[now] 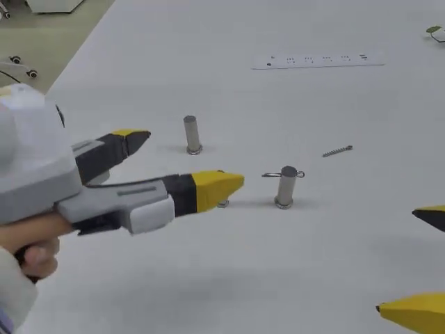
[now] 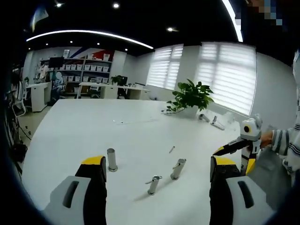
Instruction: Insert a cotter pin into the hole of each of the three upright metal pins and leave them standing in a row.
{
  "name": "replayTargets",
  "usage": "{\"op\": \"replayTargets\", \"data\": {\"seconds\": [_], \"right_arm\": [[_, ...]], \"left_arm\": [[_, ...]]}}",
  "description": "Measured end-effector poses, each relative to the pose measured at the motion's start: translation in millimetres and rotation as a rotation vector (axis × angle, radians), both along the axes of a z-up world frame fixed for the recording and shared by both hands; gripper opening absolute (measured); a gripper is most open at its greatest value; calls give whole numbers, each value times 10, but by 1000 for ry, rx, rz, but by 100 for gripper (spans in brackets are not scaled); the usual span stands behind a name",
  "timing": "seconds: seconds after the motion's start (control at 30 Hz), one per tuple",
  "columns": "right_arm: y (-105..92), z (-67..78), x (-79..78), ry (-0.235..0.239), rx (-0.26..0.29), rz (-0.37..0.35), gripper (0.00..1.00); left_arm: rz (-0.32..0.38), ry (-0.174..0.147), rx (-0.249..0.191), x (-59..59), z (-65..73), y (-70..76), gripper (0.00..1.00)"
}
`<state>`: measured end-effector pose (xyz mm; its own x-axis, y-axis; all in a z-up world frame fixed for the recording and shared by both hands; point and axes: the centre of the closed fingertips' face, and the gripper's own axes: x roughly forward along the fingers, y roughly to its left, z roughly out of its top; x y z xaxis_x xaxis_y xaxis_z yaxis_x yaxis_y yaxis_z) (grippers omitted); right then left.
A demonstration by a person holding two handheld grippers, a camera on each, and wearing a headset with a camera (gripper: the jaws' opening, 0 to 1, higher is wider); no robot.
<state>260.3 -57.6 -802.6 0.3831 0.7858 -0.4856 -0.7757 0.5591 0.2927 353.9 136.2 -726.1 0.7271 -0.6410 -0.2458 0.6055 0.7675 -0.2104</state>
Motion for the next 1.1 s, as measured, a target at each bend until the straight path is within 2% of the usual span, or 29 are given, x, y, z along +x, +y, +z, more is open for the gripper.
{"op": "replayTargets", "data": {"seconds": [0.13,0.2,0.27,0.4,0.5,0.53,0.6,0.67,0.7,0.77,0.83,0.93,1.03,1.1], "right_arm": [[-15,-7,-6,2,-8,-5,100],[-17,3,-8,0,-7,-8,100],[-21,8,-6,0,-6,-12,100],[-35,26,12,-4,-5,-24,99],[-41,37,21,-5,0,-28,98],[-43,40,27,-6,0,-29,98],[-46,42,34,-8,-1,-32,98],[-45,44,36,-8,-1,-32,98],[-47,44,37,-9,-1,-32,98],[-54,42,37,-11,-2,-35,97],[-59,41,34,-8,1,-38,97],[-75,33,31,-10,-1,-43,97],[-88,21,31,-13,-6,-46,97],[-90,10,21,-11,-8,-44,96]], "left_arm": [[28,-33,28,265,82,59,89],[36,-38,29,369,83,78,82],[37,-47,25,441,72,76,72],[36,-38,53,602,-54,55,68],[48,-10,21,708,-162,49,65],[53,-3,23,737,-196,50,63],[53,-4,79,790,-293,55,58],[64,12,85,867,-388,65,59],[78,31,93,898,-455,86,59],[82,52,129,915,-567,106,59],[91,57,157,930,-635,123,58],[80,68,222,954,-769,138,54],[86,80,222,990,-831,132,50],[89,80,251,1023,-883,142,46]]}}
